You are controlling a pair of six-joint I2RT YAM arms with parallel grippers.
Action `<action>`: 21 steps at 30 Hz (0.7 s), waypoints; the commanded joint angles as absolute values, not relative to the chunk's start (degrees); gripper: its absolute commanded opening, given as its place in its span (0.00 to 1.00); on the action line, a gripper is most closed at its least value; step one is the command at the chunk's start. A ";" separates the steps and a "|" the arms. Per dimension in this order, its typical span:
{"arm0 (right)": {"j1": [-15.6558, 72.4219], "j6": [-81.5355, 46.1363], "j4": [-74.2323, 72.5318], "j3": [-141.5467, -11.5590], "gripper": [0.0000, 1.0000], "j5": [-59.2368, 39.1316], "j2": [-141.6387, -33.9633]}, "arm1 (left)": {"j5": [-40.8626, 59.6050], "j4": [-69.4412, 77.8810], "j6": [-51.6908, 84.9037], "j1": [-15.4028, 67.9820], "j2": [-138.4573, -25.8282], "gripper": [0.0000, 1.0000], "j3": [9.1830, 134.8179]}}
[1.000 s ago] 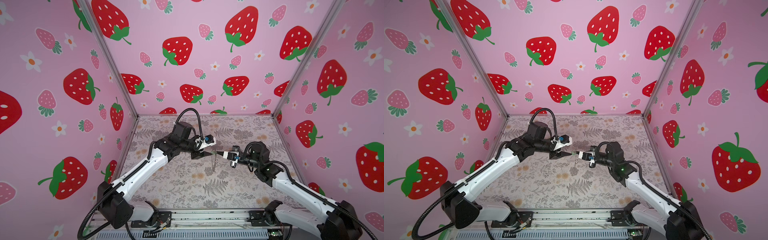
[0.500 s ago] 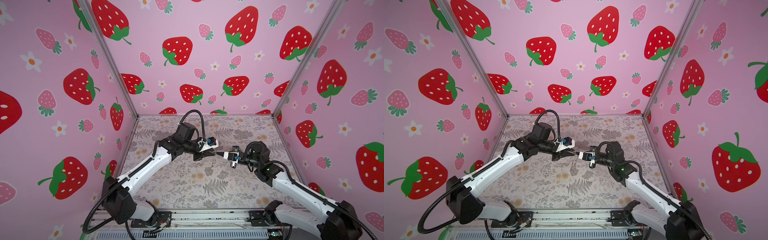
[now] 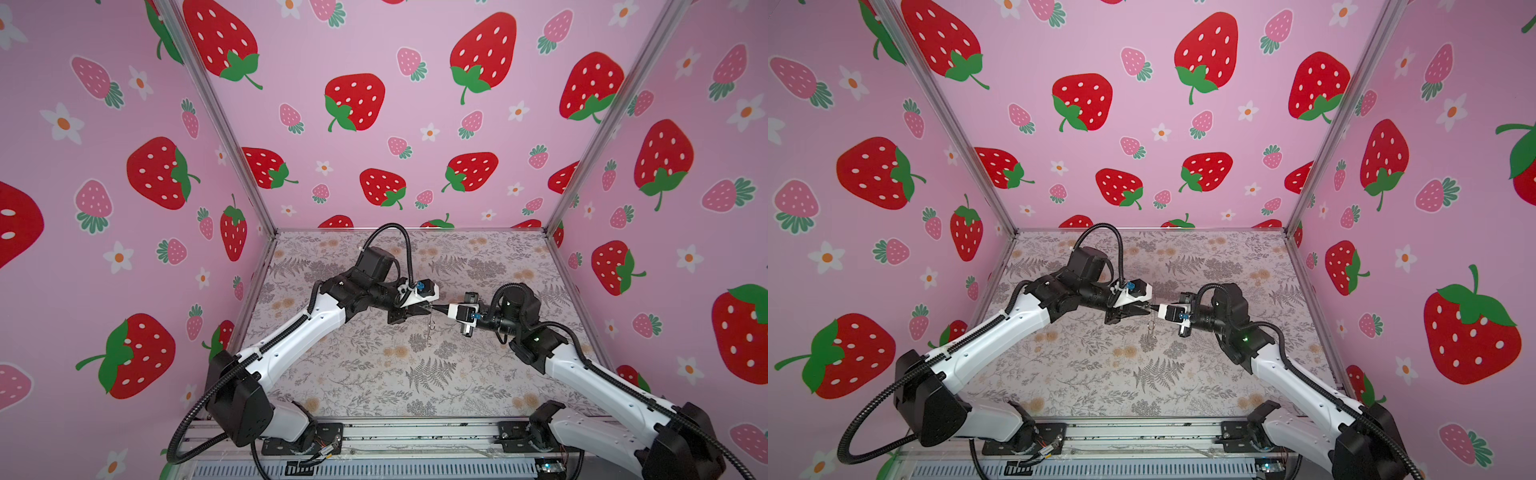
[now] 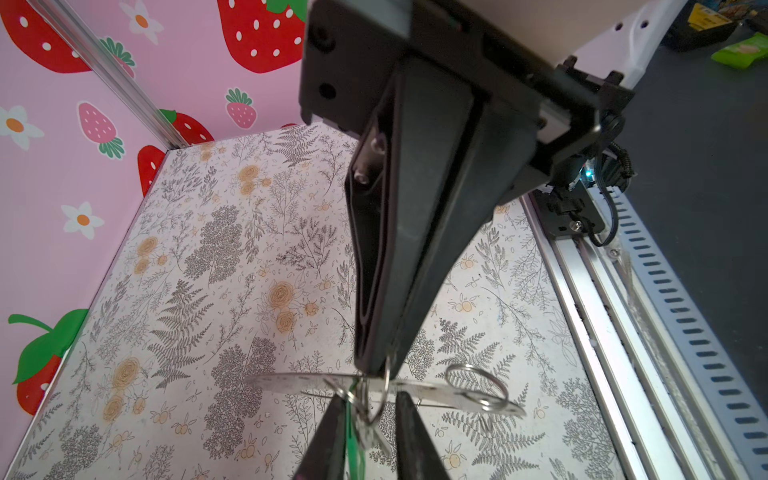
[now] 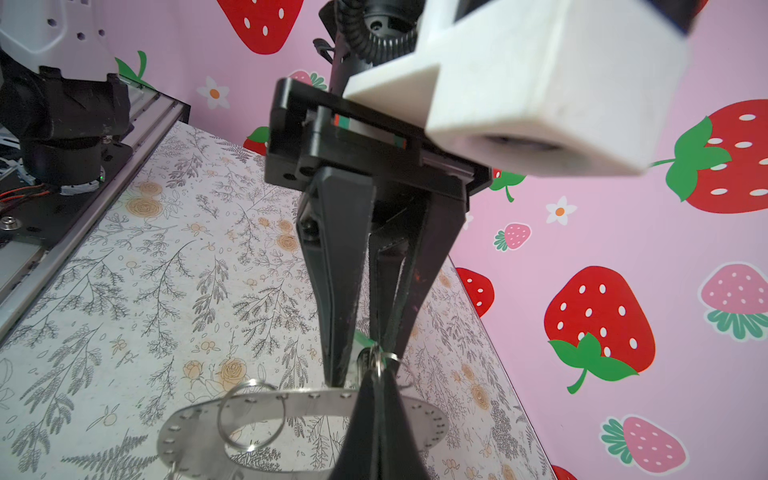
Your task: Put the keys on the keyring
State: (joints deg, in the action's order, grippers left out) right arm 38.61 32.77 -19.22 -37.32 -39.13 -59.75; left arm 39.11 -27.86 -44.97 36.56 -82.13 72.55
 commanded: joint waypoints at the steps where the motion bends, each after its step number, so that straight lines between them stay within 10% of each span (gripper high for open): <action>1: 38.50 32.52 -21.05 -38.72 0.00 -40.74 -58.18 | 39.11 -29.22 -46.25 36.91 -82.12 0.30 71.63; 21: 38.51 28.77 -27.97 -36.29 0.00 -35.94 -56.86 | 36.70 -28.92 -45.68 37.44 -82.83 0.00 71.89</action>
State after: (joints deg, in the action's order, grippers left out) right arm 38.63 30.50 -21.52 -36.71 -38.11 -58.81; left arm 35.97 -27.62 -44.97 36.82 -82.17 71.68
